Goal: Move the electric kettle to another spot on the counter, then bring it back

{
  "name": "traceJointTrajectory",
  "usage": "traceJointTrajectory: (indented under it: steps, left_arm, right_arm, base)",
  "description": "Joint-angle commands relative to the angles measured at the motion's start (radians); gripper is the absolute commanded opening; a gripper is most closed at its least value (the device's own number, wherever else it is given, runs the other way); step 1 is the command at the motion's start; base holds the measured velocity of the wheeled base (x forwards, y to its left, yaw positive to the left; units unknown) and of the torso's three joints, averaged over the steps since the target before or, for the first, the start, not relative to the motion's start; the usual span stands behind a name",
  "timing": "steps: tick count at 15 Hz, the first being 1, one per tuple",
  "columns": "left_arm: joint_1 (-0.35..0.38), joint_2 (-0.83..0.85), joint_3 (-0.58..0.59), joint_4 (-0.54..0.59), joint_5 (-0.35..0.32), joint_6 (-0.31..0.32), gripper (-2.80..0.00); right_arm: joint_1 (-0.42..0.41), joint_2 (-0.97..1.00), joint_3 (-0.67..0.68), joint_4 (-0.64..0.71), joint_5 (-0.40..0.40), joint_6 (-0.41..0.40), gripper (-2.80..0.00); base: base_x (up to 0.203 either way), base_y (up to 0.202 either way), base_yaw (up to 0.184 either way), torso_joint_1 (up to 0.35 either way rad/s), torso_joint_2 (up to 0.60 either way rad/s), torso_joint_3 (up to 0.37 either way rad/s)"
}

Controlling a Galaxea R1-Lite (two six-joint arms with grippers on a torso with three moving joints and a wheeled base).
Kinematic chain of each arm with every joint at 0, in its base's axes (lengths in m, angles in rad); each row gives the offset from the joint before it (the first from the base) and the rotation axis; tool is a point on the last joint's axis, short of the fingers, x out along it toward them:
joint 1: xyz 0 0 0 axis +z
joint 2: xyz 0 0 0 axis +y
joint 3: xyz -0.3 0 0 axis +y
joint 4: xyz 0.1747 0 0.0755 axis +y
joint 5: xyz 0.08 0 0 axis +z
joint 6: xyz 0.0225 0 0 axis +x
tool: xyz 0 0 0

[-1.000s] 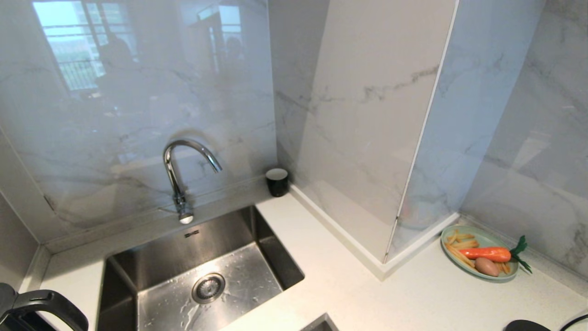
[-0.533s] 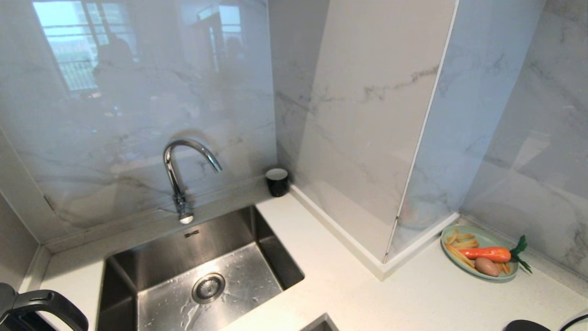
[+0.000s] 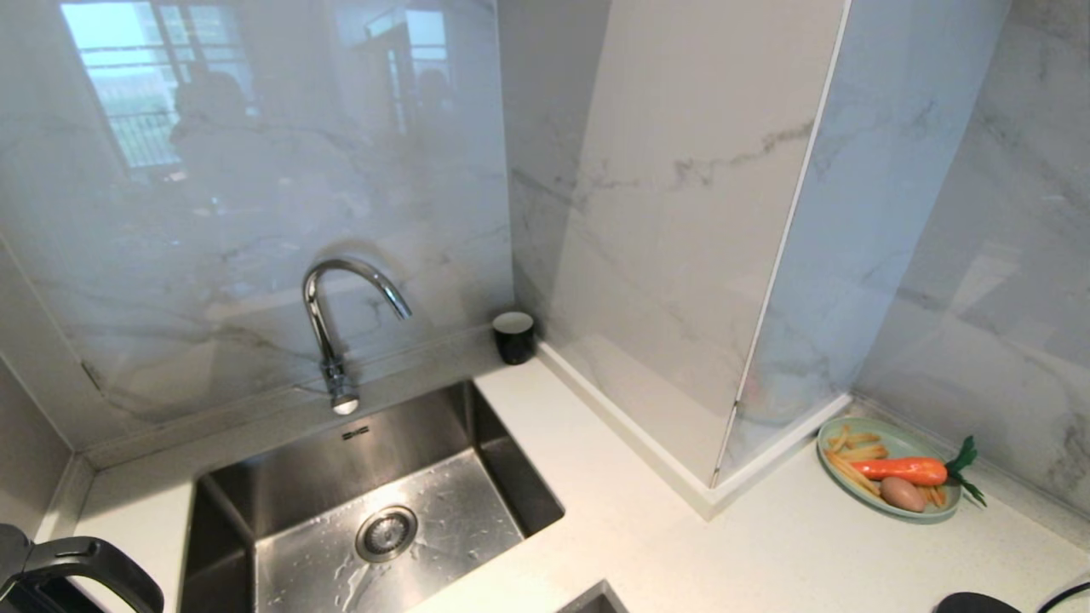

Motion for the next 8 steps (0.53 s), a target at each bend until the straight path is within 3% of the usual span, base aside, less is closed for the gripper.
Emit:
traceJointTrajectory:
  steps: [1, 8]
  left_arm:
    - [0.0, 0.0, 0.0, 0.001, 0.001, 0.0, -2.8]
    - [0.0, 0.0, 0.0, 0.001, 0.001, 0.0, -2.8]
  right_arm:
    - [0.0, 0.0, 0.0, 0.0, 0.001, -0.002, -2.8]
    - [0.0, 0.0, 0.0, 0.0, 0.001, -0.003, -2.8]
  base:
    - [0.0, 0.0, 0.0, 0.0, 0.0, 0.0]
    - [0.0, 0.0, 0.0, 0.0, 0.0, 0.0]
